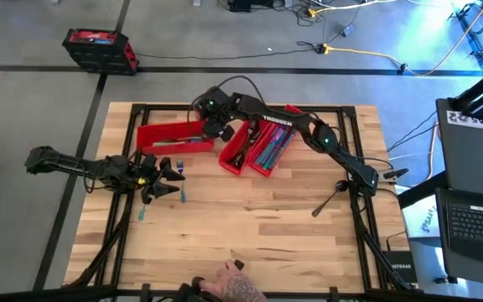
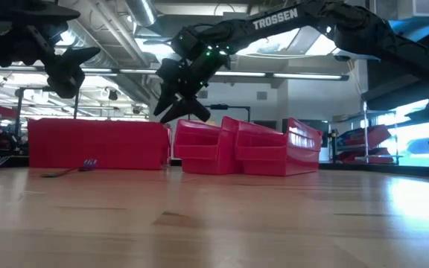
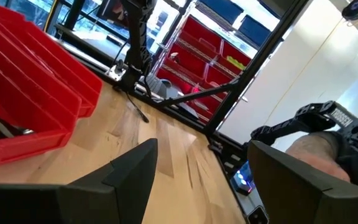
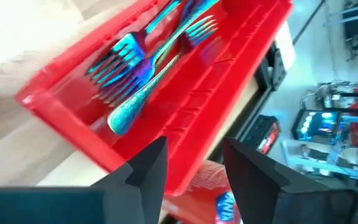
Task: Sort silverware
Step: Put the blue fork into the left red bin
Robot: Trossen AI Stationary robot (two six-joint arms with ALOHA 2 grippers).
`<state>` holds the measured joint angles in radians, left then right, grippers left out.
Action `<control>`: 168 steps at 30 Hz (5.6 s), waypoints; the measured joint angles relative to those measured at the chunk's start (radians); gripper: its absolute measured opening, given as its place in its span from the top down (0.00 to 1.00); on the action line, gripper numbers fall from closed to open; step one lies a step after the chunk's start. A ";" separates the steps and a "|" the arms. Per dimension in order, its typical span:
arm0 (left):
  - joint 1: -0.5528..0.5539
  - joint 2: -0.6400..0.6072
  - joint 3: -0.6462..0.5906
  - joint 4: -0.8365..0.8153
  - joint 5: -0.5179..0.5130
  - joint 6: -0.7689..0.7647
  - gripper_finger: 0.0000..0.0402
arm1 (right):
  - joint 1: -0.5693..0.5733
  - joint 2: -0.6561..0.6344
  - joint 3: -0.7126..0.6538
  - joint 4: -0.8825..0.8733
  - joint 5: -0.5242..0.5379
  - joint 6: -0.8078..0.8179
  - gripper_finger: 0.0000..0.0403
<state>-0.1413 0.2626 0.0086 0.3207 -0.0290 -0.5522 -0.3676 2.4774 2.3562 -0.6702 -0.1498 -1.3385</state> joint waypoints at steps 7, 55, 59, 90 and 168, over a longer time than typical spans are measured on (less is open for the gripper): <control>0.000 0.000 0.000 -0.006 -0.001 0.034 0.41 | 0.021 -0.052 0.000 -0.026 -0.003 0.112 0.65; -0.002 0.352 0.031 -0.354 -0.291 -0.039 0.41 | 0.281 -0.118 -0.459 0.549 0.091 0.865 0.65; -0.015 0.425 0.077 -0.372 -0.267 -0.118 0.41 | 0.282 -0.118 -0.459 0.529 0.097 0.863 0.65; -0.147 0.998 0.465 -0.777 -0.413 -1.078 0.41 | 0.304 -0.283 -0.457 0.111 0.145 0.532 0.65; -0.095 1.098 0.665 -0.911 -0.500 -0.919 1.00 | 0.235 -0.494 -0.458 0.002 0.108 0.494 0.65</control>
<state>-0.2364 1.3602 0.6733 -0.5908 -0.5289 -1.4713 -0.1328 1.9832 1.8980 -0.6686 -0.0415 -0.8450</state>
